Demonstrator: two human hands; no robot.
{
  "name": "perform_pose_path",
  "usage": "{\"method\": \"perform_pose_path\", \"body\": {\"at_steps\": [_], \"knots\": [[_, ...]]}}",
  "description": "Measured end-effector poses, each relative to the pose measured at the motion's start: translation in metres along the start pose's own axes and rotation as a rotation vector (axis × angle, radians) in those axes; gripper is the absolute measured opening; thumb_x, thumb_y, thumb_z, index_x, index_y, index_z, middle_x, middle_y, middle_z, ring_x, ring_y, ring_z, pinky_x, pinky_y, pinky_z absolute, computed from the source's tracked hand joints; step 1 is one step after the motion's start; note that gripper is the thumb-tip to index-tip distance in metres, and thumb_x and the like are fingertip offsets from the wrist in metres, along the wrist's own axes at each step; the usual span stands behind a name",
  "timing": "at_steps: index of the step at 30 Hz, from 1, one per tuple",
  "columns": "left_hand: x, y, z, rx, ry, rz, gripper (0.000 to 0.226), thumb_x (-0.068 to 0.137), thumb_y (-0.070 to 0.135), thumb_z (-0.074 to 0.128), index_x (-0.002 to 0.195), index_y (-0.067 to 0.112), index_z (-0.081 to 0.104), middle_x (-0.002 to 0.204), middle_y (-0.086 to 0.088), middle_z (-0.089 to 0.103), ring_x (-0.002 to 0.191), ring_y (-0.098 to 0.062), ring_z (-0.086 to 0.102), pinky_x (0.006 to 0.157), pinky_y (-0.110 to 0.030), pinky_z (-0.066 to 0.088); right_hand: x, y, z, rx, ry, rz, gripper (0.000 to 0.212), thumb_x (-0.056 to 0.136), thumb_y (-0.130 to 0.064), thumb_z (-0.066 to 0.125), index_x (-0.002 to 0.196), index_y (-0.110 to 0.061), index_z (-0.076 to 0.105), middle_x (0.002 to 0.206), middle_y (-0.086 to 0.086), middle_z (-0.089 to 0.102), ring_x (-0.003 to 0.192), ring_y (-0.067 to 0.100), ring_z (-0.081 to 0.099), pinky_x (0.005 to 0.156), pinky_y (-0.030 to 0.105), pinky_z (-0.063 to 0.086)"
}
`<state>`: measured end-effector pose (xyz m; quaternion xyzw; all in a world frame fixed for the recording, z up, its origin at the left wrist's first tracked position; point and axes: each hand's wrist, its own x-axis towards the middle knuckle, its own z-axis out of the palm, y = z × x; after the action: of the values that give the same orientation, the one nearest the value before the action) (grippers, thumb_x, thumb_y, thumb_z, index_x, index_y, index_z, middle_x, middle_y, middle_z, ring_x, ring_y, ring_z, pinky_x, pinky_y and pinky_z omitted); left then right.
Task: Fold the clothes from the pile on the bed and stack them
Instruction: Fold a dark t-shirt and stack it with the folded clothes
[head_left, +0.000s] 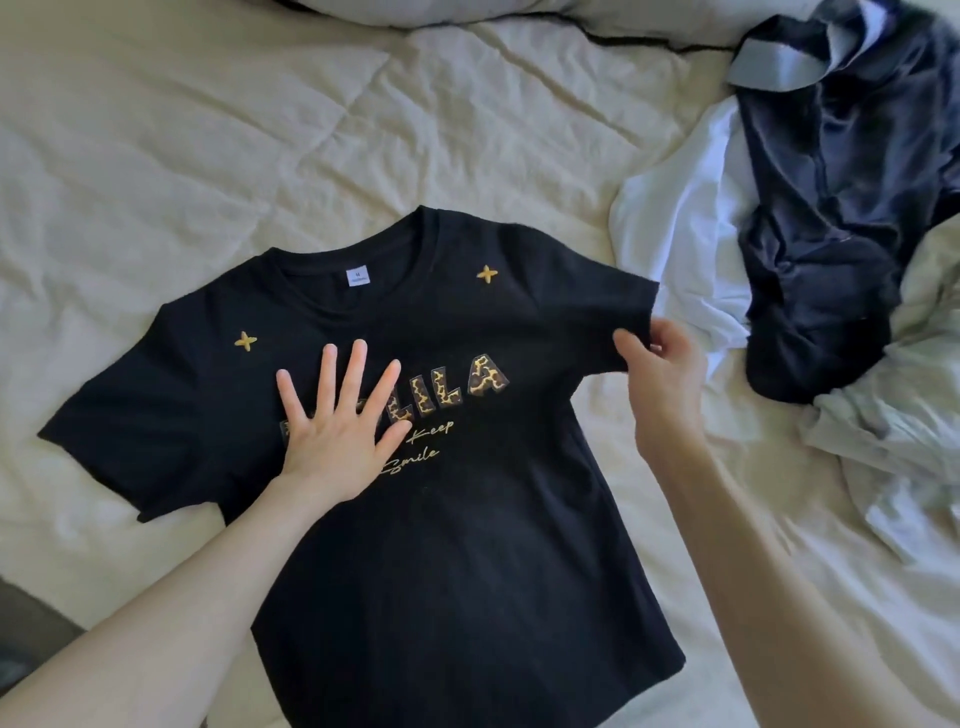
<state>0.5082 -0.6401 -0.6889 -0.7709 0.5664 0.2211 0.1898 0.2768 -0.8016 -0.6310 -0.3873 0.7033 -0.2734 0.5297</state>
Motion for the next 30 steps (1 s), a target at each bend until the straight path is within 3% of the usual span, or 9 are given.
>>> {"method": "perform_pose_path", "body": {"at_steps": [6, 9, 11, 14, 17, 20, 22, 26, 30], "knots": [[-0.001, 0.000, 0.000, -0.003, -0.001, 0.012, 0.066, 0.080, 0.064, -0.009, 0.131, 0.035, -0.039, 0.136, -0.001, -0.051, 0.128, -0.027, -0.045, 0.104, -0.066, -0.015, 0.012, 0.012, -0.010, 0.432, -0.219, 0.528, 0.004, 0.093, -0.020, 0.059, 0.093, -0.017, 0.062, 0.069, -0.004, 0.072, 0.064, 0.011, 0.069, 0.068, 0.024, 0.050], [-0.010, 0.009, -0.013, -0.078, 0.120, 0.015, 0.070, 0.093, 0.051, 0.035, 0.150, 0.028, 0.001, 0.158, -0.011, -0.011, 0.144, -0.035, -0.010, 0.106, -0.068, -0.005, 0.012, 0.011, -0.006, 0.354, -0.255, 0.614, 0.009, 0.086, -0.015, 0.068, 0.083, -0.016, 0.059, 0.069, -0.003, 0.063, 0.051, 0.010, 0.052, 0.056, 0.019, 0.044], [-0.011, 0.018, -0.025, -0.162, 0.291, 0.038, 0.059, 0.088, 0.027, 0.060, 0.142, 0.012, 0.040, 0.150, -0.020, 0.027, 0.140, -0.040, 0.021, 0.105, -0.070, 0.009, 0.013, 0.010, -0.002, 0.310, -0.275, 0.639, 0.010, 0.084, -0.012, 0.068, 0.082, -0.016, 0.059, 0.076, -0.002, 0.057, 0.053, 0.009, 0.041, 0.054, 0.019, 0.040], [0.006, 0.041, -0.048, -0.221, 0.452, 0.202, 0.051, 0.089, 0.016, 0.056, 0.138, 0.008, 0.044, 0.148, -0.016, 0.034, 0.139, -0.036, 0.027, 0.109, -0.059, 0.022, 0.015, 0.009, 0.004, 0.272, -0.195, 0.540, 0.011, 0.084, -0.006, 0.067, 0.082, -0.012, 0.058, 0.077, 0.001, 0.057, 0.049, 0.009, 0.035, 0.049, 0.019, 0.041], [0.037, 0.070, -0.070, -0.247, 0.280, 0.421, 0.051, 0.099, 0.027, 0.035, 0.148, 0.017, 0.024, 0.157, -0.002, 0.018, 0.146, -0.020, 0.010, 0.116, -0.041, 0.015, 0.015, 0.010, 0.009, 0.159, -0.092, 0.384, 0.011, 0.086, -0.007, 0.065, 0.078, -0.011, 0.060, 0.074, 0.000, 0.058, 0.051, 0.009, 0.041, 0.054, 0.021, 0.042], [0.066, 0.086, -0.081, -0.221, -0.003, 0.406, 0.050, 0.102, 0.032, 0.026, 0.150, 0.022, 0.015, 0.158, 0.005, 0.012, 0.146, -0.012, 0.003, 0.117, -0.038, 0.011, 0.013, 0.011, 0.013, 0.094, -0.093, 0.375, 0.011, 0.088, -0.007, 0.063, 0.079, -0.014, 0.061, 0.067, -0.002, 0.056, 0.048, 0.008, 0.043, 0.054, 0.021, 0.041], [0.077, 0.090, -0.091, -0.294, -0.078, 0.345, 0.046, 0.103, 0.030, 0.027, 0.148, 0.022, 0.025, 0.156, 0.005, 0.021, 0.144, -0.012, 0.011, 0.115, -0.040, 0.015, 0.012, 0.005, 0.014, 0.119, -0.112, 0.371, 0.014, 0.090, -0.006, 0.060, 0.080, -0.016, 0.060, 0.069, -0.002, 0.057, 0.053, 0.009, 0.046, 0.054, 0.021, 0.041], [0.084, 0.088, -0.116, -0.838, -0.174, 0.111, 0.034, 0.101, 0.039, 0.026, 0.112, 0.023, 0.054, 0.114, 0.001, 0.053, 0.112, -0.014, 0.046, 0.088, -0.027, 0.038, 0.008, -0.006, 0.024, -0.167, -0.144, -0.076, 0.026, 0.089, -0.002, 0.046, 0.103, -0.012, 0.065, 0.088, 0.006, 0.062, 0.080, 0.019, 0.057, 0.072, 0.030, 0.045], [0.095, 0.077, -0.138, -1.474, -0.347, -0.212, 0.071, 0.095, 0.061, 0.019, 0.133, 0.008, 0.048, 0.131, -0.010, 0.056, 0.121, -0.023, 0.052, 0.095, -0.037, 0.043, -0.006, -0.006, 0.027, -0.713, -0.113, -0.906, 0.046, 0.080, 0.007, 0.055, 0.121, -0.011, 0.064, 0.083, 0.009, 0.052, 0.074, 0.024, 0.050, 0.065, 0.031, 0.040]]}}
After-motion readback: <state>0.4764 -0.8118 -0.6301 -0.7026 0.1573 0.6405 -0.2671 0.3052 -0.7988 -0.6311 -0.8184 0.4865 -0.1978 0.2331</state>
